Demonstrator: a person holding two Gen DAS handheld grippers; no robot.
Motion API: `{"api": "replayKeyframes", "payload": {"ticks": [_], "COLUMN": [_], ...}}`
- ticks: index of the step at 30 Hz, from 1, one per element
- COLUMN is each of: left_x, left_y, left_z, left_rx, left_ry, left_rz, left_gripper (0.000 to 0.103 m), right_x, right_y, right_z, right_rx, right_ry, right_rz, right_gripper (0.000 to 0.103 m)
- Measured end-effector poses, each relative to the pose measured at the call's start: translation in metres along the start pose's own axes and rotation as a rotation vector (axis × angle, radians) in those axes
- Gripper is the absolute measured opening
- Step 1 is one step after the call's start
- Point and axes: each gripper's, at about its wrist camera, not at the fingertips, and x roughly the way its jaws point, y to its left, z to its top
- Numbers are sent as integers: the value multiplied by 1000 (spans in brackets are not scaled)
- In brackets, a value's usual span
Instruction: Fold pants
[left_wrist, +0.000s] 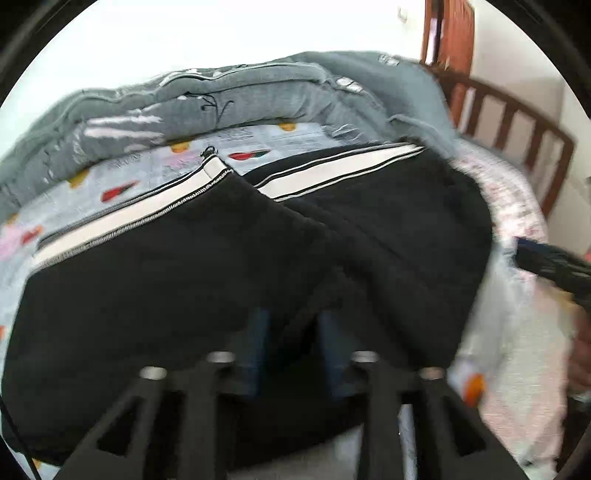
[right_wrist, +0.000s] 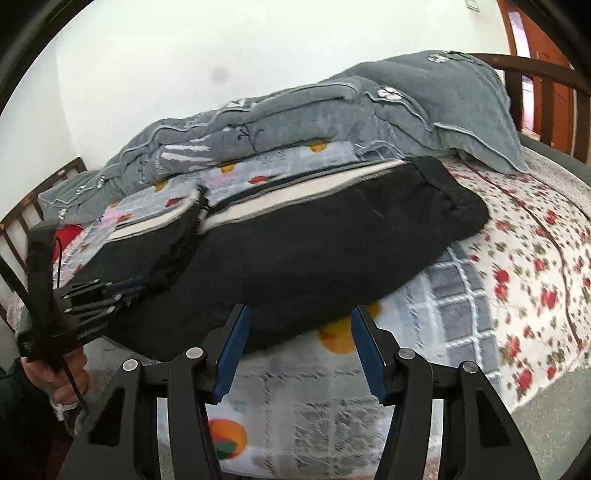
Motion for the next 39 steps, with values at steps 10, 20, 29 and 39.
{"api": "replayKeyframes", "payload": {"ticks": [10,20,29,39], "left_x": [-98,-83,-86,-79], "left_y": [101,133,175,158], "left_z": [-74,-96,-112,-101], "left_rx": [-130,-180,-341,-243], "left_ry": [-139,-85,-116,-105], "left_rz": [305,409,304,425], "left_gripper": [70,70,73,73], "right_x": [50,133,146,147], "right_y": [86,124,130,145], "right_z": [37,37,44,41], "right_rx": [-72,-25,-19,-53], "right_ry": [8,167,199,185], "right_rz": [190,148,143,106], "right_gripper": [57,57,54,55]}}
